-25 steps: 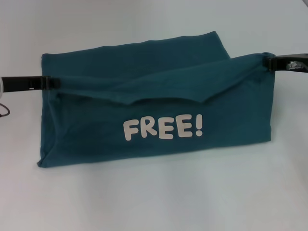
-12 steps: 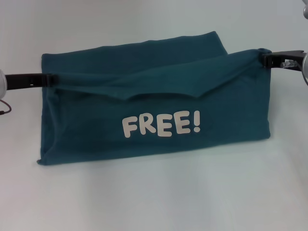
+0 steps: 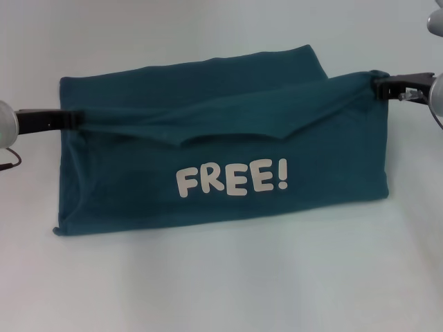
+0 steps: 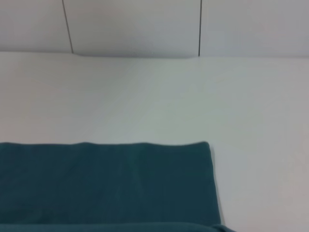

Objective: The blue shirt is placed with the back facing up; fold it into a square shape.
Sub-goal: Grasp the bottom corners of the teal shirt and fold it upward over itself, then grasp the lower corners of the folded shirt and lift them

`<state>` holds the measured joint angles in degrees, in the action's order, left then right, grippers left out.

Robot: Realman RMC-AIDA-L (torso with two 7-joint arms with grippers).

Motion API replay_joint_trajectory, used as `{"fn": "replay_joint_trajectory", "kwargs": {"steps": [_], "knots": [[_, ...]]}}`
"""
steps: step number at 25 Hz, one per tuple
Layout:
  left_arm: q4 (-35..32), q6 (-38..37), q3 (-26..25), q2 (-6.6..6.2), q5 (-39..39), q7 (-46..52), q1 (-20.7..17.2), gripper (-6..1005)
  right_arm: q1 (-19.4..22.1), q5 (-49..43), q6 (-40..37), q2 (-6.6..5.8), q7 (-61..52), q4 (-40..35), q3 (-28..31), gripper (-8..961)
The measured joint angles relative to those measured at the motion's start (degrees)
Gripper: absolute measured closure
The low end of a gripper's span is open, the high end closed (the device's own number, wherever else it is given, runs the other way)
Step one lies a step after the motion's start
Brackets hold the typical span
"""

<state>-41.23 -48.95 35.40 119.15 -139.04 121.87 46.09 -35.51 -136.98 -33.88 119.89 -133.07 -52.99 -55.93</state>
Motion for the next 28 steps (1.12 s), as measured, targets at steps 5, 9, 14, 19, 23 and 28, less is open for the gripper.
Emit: {"fn": "replay_joint_trajectory", "kwargs": {"steps": [5,9,14,19,23,28], "knots": [[0.1,2.7,0.0,0.88,0.0,-1.3,-0.1,901,0.0,0.5,2.3,0.07,0.0,0.0,-2.2,909],[0.8,4.4,0.0,1.23,0.0,-2.2,-0.2,901,-0.2,0.6,3.7,0.15,0.0,0.1,-2.6,909],[1.3,5.7,0.0,1.44,0.1,-2.7,-0.3,900,-1.2,0.6,4.8,-0.12,0.0,2.6,-2.6,909],[1.4,6.9,0.0,1.81,0.1,-3.2,-0.2,899,-2.8,0.3,7.2,-0.19,0.1,5.7,-2.5,856],[1.1,10.1,0.0,2.76,0.2,-3.5,-0.1,898,-4.2,0.2,8.6,-0.45,0.6,8.8,-2.2,814],[1.5,11.3,0.0,2.75,0.2,-3.6,-0.1,691,-4.3,0.2,9.6,-0.58,0.7,9.1,-2.0,692]]}}
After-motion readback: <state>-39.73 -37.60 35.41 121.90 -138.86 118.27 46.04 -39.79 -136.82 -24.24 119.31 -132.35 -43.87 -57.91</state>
